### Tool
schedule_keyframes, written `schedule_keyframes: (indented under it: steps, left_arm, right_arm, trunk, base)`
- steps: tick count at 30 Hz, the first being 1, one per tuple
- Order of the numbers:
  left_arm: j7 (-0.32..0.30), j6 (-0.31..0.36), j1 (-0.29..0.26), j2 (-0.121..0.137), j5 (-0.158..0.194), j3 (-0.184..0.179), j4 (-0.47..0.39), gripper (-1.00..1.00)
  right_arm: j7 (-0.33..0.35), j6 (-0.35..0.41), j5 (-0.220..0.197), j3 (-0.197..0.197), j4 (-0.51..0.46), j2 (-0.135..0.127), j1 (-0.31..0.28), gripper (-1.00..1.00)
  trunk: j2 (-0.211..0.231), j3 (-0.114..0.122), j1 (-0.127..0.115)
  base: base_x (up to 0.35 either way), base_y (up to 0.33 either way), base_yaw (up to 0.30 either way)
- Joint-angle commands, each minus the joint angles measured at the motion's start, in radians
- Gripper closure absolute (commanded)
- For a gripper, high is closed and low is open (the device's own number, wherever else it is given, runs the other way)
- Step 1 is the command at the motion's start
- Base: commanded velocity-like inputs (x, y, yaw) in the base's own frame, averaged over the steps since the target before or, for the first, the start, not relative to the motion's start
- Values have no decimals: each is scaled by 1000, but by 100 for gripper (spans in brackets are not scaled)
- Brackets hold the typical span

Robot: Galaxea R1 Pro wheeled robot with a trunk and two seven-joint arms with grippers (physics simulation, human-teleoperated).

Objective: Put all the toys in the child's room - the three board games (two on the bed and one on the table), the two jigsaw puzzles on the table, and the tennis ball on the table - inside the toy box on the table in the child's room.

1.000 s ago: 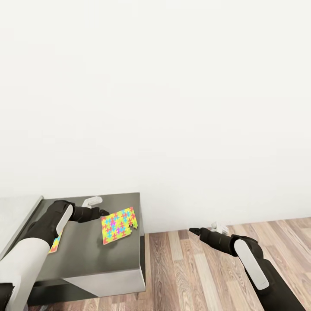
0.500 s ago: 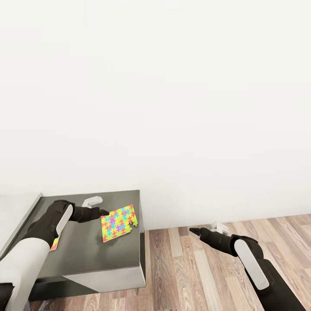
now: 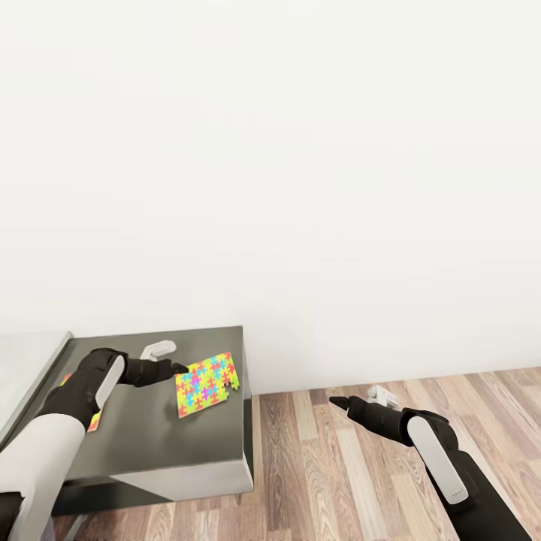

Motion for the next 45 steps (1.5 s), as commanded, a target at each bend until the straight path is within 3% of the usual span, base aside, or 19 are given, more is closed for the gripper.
schedule_keyframes:
  steps: [1, 7, 11, 16, 23, 45]
  left_arm:
    - [-1, 7, -1, 0, 3, 8, -1, -100]
    - [-2, 7, -1, 3, 4, 21, -1, -100]
    - [-13, 7, -2, 6, 4, 50, -1, -100]
    - [-129, 7, -2, 10, 1, 98, -1, -100]
    - [-176, 6, -3, 11, 0, 108, -1, -100]
    - [-182, -2, -3, 19, 1, 108, -1, -100]
  right_arm:
    - [-4, 3, -4, 1, -1, -1, -1, -100]
    - [-4, 3, -4, 1, -1, -1, -1, -100]
    - [-4, 3, -4, 1, -1, -1, -1, -100]
    - [-4, 3, -4, 1, -1, -1, -1, -100]
    - [-4, 3, -4, 0, -1, -3, -1, -100]
    - [-4, 3, -4, 0, -1, -1, -1, -100]
  trunk:
    - [-2, -3, 0]
    - [-2, -13, 0]
    - [-2, -20, 0]
    - [-2, -28, 0]
    - [-2, -39, 0]
    - [-2, -75, 0]
  base:
    - [0, 0, 0]
    - [0, 0, 0]
    - [0, 0, 0]
    - [0, 0, 0]
    - [0, 0, 0]
    - [0, 0, 0]
